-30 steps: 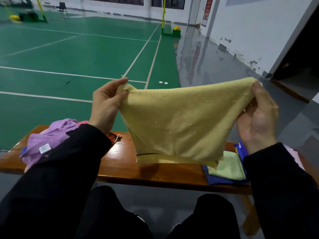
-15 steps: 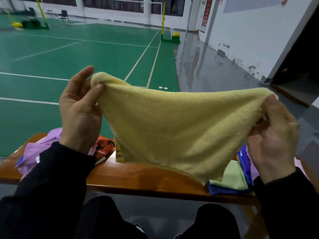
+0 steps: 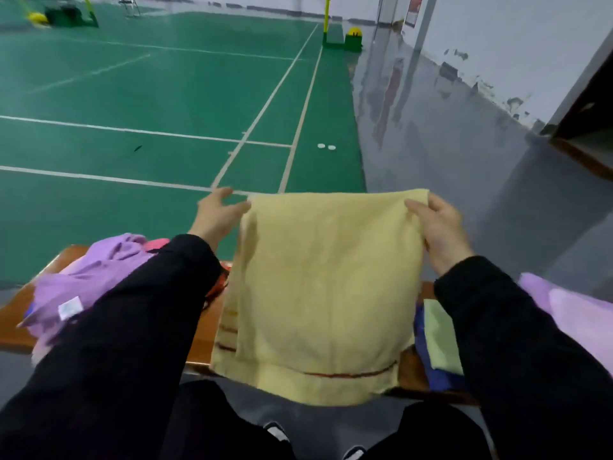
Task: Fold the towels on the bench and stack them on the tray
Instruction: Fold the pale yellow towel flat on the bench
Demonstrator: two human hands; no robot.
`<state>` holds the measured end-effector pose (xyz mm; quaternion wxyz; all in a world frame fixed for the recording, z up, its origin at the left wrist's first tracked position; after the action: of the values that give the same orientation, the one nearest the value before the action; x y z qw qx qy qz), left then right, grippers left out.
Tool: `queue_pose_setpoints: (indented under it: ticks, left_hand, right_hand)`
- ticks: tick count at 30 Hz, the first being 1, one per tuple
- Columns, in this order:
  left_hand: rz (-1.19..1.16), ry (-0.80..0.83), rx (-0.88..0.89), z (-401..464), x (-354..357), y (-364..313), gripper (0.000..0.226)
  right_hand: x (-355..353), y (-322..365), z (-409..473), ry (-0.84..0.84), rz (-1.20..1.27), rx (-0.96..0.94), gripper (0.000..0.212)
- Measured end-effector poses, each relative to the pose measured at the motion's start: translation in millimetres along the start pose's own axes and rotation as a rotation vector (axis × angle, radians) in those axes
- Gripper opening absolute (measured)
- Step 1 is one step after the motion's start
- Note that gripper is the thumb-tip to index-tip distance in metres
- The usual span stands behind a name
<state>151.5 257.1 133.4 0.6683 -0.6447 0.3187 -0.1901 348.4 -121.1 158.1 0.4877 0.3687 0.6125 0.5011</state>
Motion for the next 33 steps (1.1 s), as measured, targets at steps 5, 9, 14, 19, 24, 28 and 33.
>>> queue_pose_setpoints:
  ticks: [5,9,14,19,24,28,33]
  left_hand:
    - [0.537,0.290,0.231,-61,43,93,0.039]
    - [0.756,0.590,0.445,-130,62,148,0.042]
    - [0.843,0.461,0.569,-127,46,154,0.038]
    - [0.865,0.362,0.624,-125,62,148,0.035]
    - [0.855,0.236,0.521,-115,57,156,0.019]
    - [0.958,0.223,0.475,-105,65,165,0.020]
    - [1.000,0.394,0.616,-140,66,174,0.024]
  right_hand:
    - [41,-90,-30,0.152,-0.611,-0.024,0.054]
    - [73,-141,-110,0.405,-1.054,-0.244,0.044]
    - [70,-163,-140,0.424,-1.254,-0.306,0.045]
    - [87,-117,-99,0.170,-1.238,-0.476,0.033]
    - [101,-141,-37,0.270,-1.371,-0.271,0.057]
    - [93,-149,-44,0.212,-1.531,-0.352,0.034]
    - [96,-143,-79,0.361,-1.685,-0.456,0.019]
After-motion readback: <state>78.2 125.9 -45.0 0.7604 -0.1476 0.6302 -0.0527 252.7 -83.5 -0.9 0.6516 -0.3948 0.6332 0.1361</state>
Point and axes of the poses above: each hand's wrist, its own z-axis towards the middle knuckle, its own x-axis out of the palm, y = z × x, the point moved 10 cm from there along z, towards the middle knuckle, and after that the axes turned 10 degrees about -z, right-handed, at the moved point
